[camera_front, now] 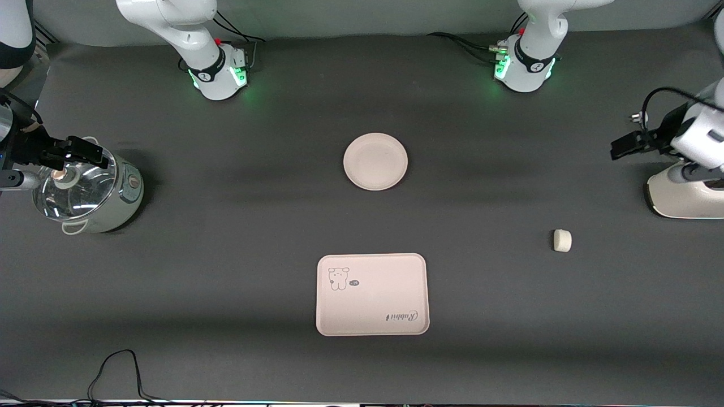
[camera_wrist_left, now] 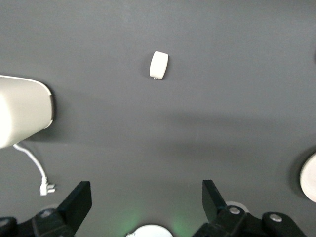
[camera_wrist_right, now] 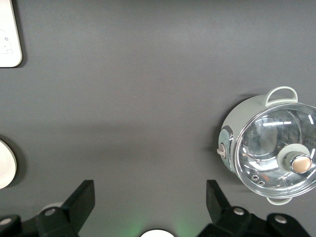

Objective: Place bun in plate and plate on tray
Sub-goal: 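Reach the left gripper down over the white bun, then close the left gripper on the bun and lift it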

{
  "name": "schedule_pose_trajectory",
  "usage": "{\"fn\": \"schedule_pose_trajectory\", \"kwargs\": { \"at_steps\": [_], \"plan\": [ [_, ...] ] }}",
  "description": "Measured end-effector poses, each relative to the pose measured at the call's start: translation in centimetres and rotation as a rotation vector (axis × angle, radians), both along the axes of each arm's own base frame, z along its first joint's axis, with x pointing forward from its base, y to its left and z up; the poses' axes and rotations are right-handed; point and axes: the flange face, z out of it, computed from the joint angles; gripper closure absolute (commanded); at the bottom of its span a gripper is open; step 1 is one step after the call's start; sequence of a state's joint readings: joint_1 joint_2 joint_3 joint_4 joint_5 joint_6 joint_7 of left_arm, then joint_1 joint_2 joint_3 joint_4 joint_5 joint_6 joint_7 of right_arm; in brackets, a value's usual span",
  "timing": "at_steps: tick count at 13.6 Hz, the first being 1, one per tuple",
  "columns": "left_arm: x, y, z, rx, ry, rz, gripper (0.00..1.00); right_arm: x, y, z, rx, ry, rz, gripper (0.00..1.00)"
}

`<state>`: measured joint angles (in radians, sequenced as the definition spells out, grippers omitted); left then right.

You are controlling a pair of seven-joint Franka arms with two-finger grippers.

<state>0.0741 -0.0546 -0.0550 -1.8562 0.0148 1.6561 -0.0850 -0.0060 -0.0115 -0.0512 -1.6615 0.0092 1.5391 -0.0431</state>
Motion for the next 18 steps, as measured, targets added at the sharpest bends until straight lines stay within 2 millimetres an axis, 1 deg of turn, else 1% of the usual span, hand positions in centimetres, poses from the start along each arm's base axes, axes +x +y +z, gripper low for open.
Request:
{"fn": "schedule_pose_trajectory", "kwargs": {
  "at_steps": [3,8,9,10,11,13,16,18],
  "plan": [
    [0.8,0.1,-7.3,-0.003,0.003,-0.003,0.00,0.0,0.1,0.0,-0.002,0.000,-0.019,0.00],
    [4.7,0.4,-21.1,-0.019,0.007,-0.004,0.00,0.0,0.5,0.1,-0.003,-0.001,-0.020,0.00],
    [5.2,0.4,-23.6,-0.022,0.006,-0.008,0.00,0.0,0.5,0.1,-0.003,-0.001,-0.020,0.00],
    [5.5,0.5,-25.6,-0.025,0.003,-0.017,0.00,0.0,0.5,0.1,-0.003,-0.001,-0.020,0.00],
    [5.8,0.5,-27.3,-0.029,-0.004,-0.029,0.00,0.0,0.5,0.2,-0.003,-0.002,-0.021,0.00],
    [6.2,1.1,-29.9,-0.031,-0.014,-0.042,0.00,0.0,0.5,0.2,-0.003,-0.004,-0.022,0.00],
    [6.4,1.5,-32.7,-0.033,-0.022,-0.048,0.00,0.0,0.5,0.4,-0.004,-0.007,-0.022,0.00],
    [6.5,1.5,-33.8,-0.034,-0.016,-0.048,0.01,0.0,0.5,0.5,-0.004,-0.010,-0.022,0.00]
  ]
}}
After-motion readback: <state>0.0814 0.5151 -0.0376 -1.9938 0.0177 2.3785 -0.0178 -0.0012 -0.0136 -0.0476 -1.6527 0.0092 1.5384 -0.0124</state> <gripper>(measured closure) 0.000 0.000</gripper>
